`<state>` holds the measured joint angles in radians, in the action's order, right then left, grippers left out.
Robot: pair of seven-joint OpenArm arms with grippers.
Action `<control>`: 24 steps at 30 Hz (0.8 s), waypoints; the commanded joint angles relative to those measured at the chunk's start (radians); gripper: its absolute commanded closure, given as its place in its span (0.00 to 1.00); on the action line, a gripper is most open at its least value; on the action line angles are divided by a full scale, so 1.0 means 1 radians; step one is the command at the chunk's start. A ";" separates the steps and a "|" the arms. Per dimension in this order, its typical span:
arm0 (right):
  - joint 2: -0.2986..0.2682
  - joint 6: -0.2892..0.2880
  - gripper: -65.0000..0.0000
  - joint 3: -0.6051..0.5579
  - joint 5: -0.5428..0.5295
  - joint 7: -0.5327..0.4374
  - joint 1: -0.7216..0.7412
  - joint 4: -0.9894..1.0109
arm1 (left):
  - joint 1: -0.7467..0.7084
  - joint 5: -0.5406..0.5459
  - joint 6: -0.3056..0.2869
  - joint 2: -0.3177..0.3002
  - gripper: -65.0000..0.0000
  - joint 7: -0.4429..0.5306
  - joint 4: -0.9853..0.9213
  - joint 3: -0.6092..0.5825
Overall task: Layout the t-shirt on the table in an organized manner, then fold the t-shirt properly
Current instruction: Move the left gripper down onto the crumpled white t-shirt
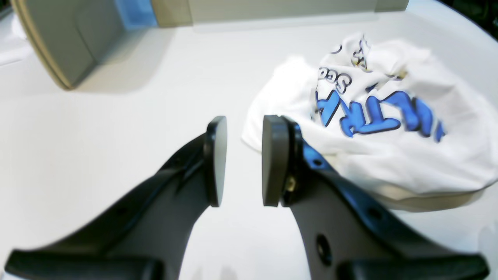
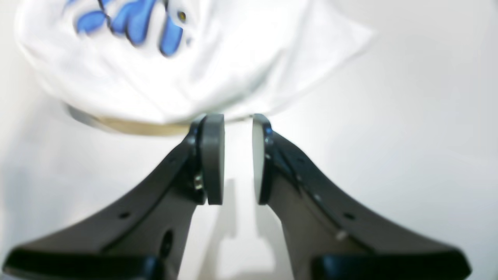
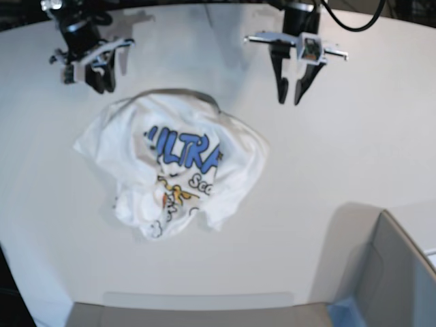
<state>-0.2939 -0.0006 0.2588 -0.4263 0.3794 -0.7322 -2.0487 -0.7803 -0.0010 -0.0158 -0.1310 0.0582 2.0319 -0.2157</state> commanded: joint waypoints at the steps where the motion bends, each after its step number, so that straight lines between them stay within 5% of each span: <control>1: -0.020 -0.005 0.77 0.014 -0.036 0.020 0.018 -0.016 | 0.009 -0.006 0.003 0.000 0.74 -0.001 0.017 -0.003; 7: -0.038 -0.006 0.65 0.044 -0.118 0.257 0.125 -0.014 | 0.040 -0.006 0.003 0.000 0.74 -0.056 0.017 -0.003; 11: -0.035 -0.006 0.65 0.093 -0.119 0.264 0.135 -0.014 | 0.074 -0.006 0.000 0.000 0.74 -0.091 0.016 -0.052; 15: -0.037 -0.006 0.65 0.199 -0.119 0.267 0.135 -0.014 | 0.106 -0.006 -0.074 -0.014 0.74 -0.206 0.016 -0.187; 24: -0.038 -0.008 0.65 0.343 -0.119 0.269 0.099 -0.010 | 0.261 0.028 -0.039 0.024 0.60 -0.449 0.016 -0.337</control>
<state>-0.3210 -0.0048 0.5911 -0.5468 0.6651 -0.6239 -2.0460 -0.5198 0.0238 -0.0494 -0.1204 -0.4156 2.0293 -0.5503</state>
